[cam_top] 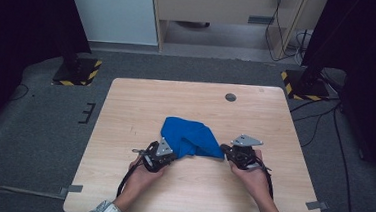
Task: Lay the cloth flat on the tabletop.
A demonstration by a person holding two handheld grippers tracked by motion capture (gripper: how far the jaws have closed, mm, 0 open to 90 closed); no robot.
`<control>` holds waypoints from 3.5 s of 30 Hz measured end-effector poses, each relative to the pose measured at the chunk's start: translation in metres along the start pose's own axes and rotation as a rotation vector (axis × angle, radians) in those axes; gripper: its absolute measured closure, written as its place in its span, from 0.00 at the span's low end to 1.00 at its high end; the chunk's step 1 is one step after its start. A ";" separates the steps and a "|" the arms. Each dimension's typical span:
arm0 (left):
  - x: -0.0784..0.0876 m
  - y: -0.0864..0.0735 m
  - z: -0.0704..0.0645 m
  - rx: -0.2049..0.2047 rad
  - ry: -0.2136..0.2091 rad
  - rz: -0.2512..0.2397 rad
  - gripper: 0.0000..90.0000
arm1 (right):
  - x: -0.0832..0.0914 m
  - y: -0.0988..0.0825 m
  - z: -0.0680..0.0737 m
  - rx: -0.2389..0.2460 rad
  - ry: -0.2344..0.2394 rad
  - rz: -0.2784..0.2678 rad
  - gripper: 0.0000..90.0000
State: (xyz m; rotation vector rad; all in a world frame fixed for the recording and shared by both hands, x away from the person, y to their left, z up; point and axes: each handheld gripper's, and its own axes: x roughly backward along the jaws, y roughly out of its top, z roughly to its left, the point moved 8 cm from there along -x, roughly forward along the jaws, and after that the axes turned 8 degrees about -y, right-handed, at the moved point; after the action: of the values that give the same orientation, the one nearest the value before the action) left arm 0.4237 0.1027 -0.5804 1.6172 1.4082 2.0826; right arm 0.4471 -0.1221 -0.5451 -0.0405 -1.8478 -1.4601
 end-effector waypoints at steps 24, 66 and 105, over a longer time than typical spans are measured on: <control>0.037 0.021 0.019 0.050 0.065 -0.160 0.97 | 0.025 0.023 -0.013 -0.033 -0.008 -0.088 0.99; 0.081 0.113 0.030 0.089 0.097 -0.308 0.97 | 0.071 0.068 -0.051 -0.043 -0.035 -0.189 0.99; 0.110 0.122 0.033 0.074 0.121 -0.329 0.97 | 0.094 0.085 -0.060 -0.042 -0.034 -0.238 0.99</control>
State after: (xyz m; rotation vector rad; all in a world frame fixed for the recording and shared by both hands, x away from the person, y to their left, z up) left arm 0.4547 0.1219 -0.4167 1.1992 1.6769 1.9825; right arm 0.4528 -0.1825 -0.4186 0.1396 -1.8995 -1.6692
